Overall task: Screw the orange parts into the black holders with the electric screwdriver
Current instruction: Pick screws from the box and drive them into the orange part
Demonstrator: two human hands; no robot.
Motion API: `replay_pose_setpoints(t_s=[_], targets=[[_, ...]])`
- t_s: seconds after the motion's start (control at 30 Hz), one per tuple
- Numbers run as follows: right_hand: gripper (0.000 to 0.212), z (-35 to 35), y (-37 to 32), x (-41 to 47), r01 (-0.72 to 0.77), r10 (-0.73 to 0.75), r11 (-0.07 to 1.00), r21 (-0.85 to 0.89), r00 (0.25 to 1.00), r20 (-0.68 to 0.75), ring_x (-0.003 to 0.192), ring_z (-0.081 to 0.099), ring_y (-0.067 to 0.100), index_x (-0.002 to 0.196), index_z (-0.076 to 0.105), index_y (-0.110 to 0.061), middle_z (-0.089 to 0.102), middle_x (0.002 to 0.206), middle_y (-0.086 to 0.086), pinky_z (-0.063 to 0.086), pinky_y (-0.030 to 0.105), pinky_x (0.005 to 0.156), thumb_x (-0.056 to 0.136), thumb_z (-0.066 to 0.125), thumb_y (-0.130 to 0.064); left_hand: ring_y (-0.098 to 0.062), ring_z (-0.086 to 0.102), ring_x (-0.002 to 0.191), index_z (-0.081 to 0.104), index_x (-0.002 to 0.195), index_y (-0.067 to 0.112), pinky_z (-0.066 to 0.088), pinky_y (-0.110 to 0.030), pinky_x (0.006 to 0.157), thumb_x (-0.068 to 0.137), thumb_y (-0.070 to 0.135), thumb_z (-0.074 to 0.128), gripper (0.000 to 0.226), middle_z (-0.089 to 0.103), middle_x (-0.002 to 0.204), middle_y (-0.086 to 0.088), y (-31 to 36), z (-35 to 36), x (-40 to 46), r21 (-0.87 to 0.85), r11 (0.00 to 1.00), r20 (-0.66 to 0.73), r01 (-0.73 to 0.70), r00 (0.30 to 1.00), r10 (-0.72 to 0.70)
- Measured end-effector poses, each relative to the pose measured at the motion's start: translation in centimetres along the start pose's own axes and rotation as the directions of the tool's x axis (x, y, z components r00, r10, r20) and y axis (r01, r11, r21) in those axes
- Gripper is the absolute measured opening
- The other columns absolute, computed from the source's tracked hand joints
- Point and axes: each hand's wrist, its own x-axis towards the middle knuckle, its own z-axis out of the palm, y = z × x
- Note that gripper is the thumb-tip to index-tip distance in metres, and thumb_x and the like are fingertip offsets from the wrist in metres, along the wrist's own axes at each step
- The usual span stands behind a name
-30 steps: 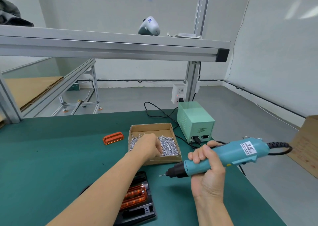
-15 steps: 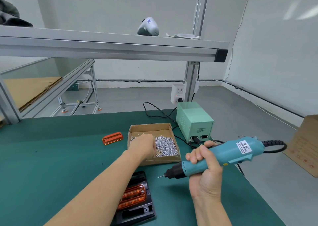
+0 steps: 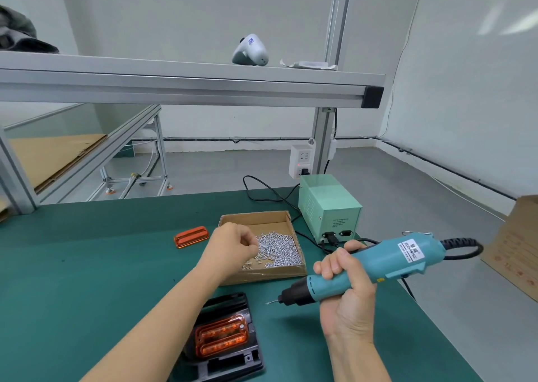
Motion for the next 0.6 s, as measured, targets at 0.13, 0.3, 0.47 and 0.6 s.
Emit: replay_pose_setpoints(t_s=[0.13, 0.3, 0.47, 0.6], targets=[[0.018, 0.0, 0.1, -0.1, -0.002, 0.002, 1.000, -0.001, 1.000, 0.009, 0.045, 0.037, 0.012, 0.080, 0.053, -0.019, 0.036, 0.054, -0.003, 0.044, 0.024, 0.052, 0.071, 0.058, -0.004, -0.002, 0.053, 0.052, 0.070, 0.067, 0.018, 0.044, -0.022, 0.059, 0.076, 0.004, 0.073, 0.017, 0.068, 0.062, 0.002, -0.7, -2.0, -3.2, -0.330, 0.944, -0.082, 0.025, 0.995, -0.055], [0.018, 0.1, 0.3, -0.3, -0.018, 0.018, 1.000, -0.001, 1.000, 0.024, 0.046, 0.037, 0.013, 0.080, 0.054, -0.019, 0.036, 0.055, -0.002, 0.043, 0.026, 0.053, 0.072, 0.059, -0.005, -0.003, 0.057, 0.056, 0.078, 0.072, 0.024, 0.046, -0.019, 0.063, 0.075, 0.001, 0.074, 0.023, 0.071, 0.068, -0.002, -1.6, -3.6, -8.5, -0.549, 0.835, -0.096, 0.034, 0.990, -0.104], [0.018, 0.7, 0.5, -0.7, -0.030, 0.030, 0.999, 0.013, 0.999, 0.029, 0.046, 0.038, 0.013, 0.078, 0.058, -0.020, 0.036, 0.055, -0.001, 0.044, 0.025, 0.052, 0.071, 0.059, -0.004, -0.005, 0.062, 0.055, 0.078, 0.066, 0.016, 0.050, -0.010, 0.057, 0.072, -0.010, 0.071, 0.028, 0.073, 0.070, -0.010, -2.9, -4.0, -12.0, -0.655, 0.754, -0.136, 0.051, 0.974, -0.184], [0.018, 1.6, 0.3, -1.1, -0.055, 0.054, 0.997, 0.046, 0.998, 0.034, 0.045, 0.038, 0.012, 0.078, 0.058, -0.021, 0.037, 0.054, -0.003, 0.043, 0.025, 0.052, 0.071, 0.059, -0.003, -0.006, 0.053, 0.047, 0.077, 0.063, 0.015, 0.047, -0.008, 0.053, 0.075, -0.011, 0.068, 0.029, 0.070, 0.065, -0.014, -3.4, -3.7, -13.4, -0.668, 0.744, -0.197, 0.027, 0.957, -0.212]])
